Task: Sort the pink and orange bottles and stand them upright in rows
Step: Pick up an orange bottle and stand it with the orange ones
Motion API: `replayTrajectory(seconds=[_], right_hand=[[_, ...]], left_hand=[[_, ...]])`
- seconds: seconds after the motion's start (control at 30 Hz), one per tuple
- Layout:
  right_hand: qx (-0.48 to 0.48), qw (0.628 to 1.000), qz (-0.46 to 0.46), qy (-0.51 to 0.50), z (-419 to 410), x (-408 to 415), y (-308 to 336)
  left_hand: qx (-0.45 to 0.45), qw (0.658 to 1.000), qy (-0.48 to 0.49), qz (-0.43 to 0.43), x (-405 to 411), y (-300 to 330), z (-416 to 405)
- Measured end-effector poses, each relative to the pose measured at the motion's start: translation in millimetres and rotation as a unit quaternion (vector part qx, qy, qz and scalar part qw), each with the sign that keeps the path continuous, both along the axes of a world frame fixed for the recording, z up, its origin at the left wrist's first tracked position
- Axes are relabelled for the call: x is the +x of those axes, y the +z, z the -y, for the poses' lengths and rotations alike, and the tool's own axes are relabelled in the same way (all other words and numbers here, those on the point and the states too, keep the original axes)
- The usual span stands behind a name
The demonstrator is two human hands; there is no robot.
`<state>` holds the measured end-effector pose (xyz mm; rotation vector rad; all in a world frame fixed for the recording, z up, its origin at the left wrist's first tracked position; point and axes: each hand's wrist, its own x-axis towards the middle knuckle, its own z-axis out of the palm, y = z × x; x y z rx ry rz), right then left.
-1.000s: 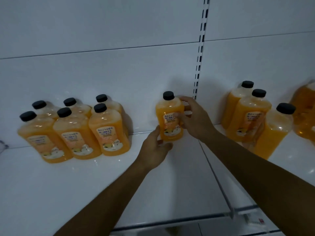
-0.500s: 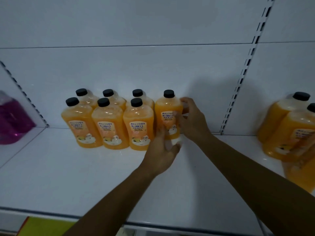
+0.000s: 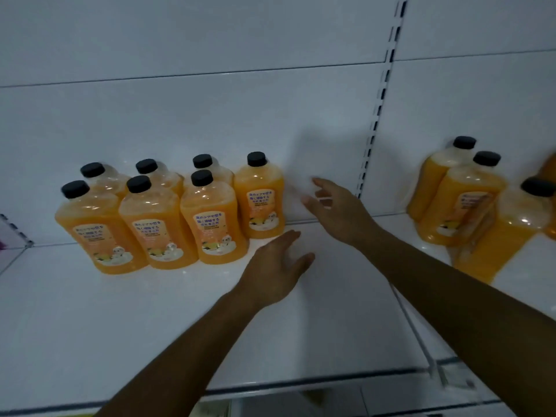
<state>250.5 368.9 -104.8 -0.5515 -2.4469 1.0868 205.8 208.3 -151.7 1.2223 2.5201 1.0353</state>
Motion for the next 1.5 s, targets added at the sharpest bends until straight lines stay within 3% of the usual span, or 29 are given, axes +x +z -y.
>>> replayTrajectory(seconds=[0.13,0.23,0.37,0.63,0.8,0.87,1.07,1.2,1.33,1.5], right_hand=[[0.047,0.998,0.029,-0.018,-22,47,14],[0.082,0.995,0.038,-0.050,-35,84,23],[0.099,0.990,0.022,-0.096,-48,137,31],[0.219,0.941,-0.099,-0.238,-69,227,41],[0.201,0.934,-0.029,-0.296,-99,251,25],[0.148,0.949,-0.011,-0.278,-108,250,21],[0.023,0.986,-0.007,-0.166,-119,241,22],[0.048,0.991,-0.005,-0.128,-119,231,28],[-0.023,0.998,-0.026,-0.060,-106,205,35],[-0.041,0.996,-0.072,-0.018,-79,153,40]], left_hand=[[-0.133,0.988,-0.067,-0.043,4,-11,-20],[-0.167,0.974,-0.113,-0.105,15,-16,-44],[-0.127,0.966,-0.189,-0.119,44,-9,-84],[0.002,0.969,-0.245,0.021,118,1,-153],[0.052,0.967,-0.228,0.102,142,-1,-191],[0.067,0.965,-0.212,0.141,144,-7,-203],[0.079,0.961,-0.241,0.109,129,-5,-200],[0.078,0.951,-0.271,0.124,104,-3,-177],[0.086,0.946,-0.270,0.160,85,-1,-148],[0.148,0.947,-0.180,0.219,55,1,-98]])
